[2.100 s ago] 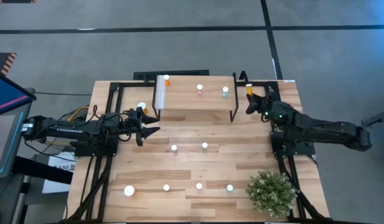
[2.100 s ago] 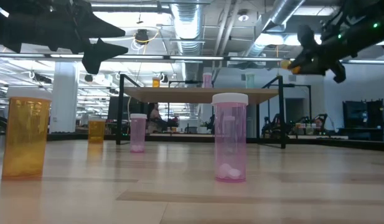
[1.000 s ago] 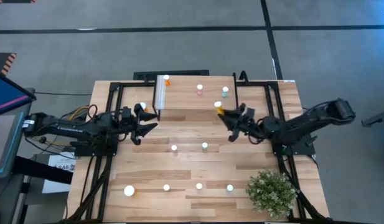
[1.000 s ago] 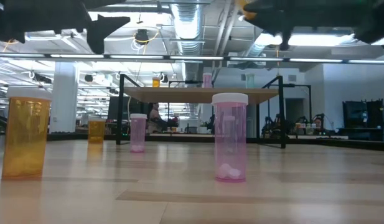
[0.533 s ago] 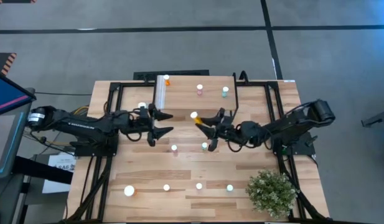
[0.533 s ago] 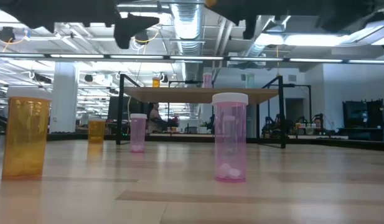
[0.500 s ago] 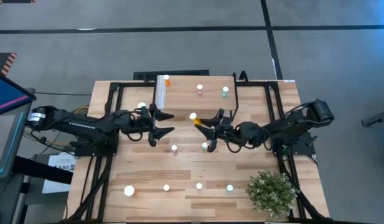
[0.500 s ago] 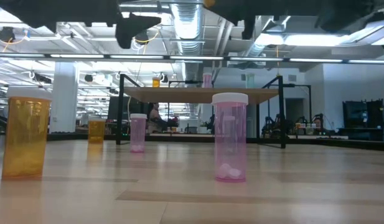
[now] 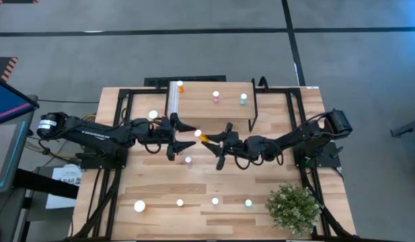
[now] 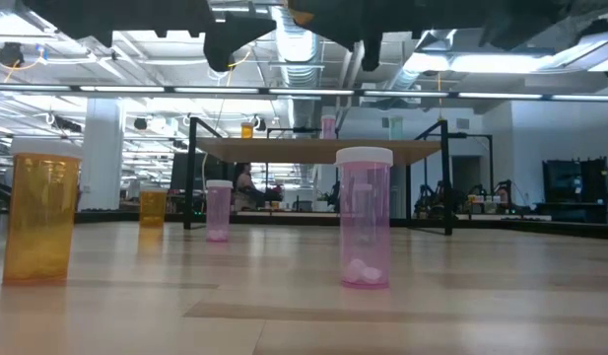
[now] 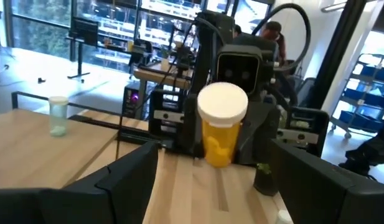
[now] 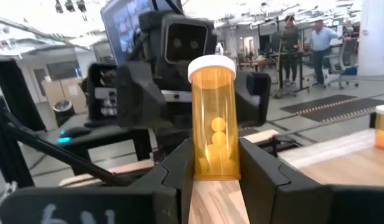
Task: Pick and place medicine bottles onto shelf by color
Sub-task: Put the top small orange pill bottle on the shelf
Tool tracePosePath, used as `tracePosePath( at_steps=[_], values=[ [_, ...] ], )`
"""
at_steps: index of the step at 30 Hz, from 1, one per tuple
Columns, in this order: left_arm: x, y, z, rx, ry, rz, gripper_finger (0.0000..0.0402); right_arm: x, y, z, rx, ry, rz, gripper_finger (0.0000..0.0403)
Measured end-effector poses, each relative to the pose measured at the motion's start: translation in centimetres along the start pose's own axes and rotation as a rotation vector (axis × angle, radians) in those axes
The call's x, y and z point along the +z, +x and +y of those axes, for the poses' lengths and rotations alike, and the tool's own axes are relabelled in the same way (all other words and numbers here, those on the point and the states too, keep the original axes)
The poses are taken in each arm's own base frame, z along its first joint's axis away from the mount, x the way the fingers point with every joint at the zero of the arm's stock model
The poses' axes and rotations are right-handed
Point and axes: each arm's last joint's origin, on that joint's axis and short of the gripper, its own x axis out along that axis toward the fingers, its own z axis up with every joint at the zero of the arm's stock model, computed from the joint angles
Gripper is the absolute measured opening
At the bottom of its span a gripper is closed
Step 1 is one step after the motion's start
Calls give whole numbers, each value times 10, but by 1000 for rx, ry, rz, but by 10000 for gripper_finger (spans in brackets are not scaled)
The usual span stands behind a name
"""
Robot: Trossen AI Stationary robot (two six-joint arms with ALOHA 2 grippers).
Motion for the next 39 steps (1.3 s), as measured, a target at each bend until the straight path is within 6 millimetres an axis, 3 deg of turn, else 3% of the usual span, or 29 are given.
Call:
tracePosePath(
  at_steps=[9,16,25,39],
  values=[
    [11,1,-5,-97,4,-64,289,-2,0,1,6,15,25,123],
    [32,15,-8,-17,69,124,289,-2,-1,3,17,18,22,123],
    [51,19,-12,21,112,222,286,-2,-1,3,18,18,22,123],
    [49,19,-13,-13,114,254,188,-2,-1,3,28,16,23,123]
  ],
)
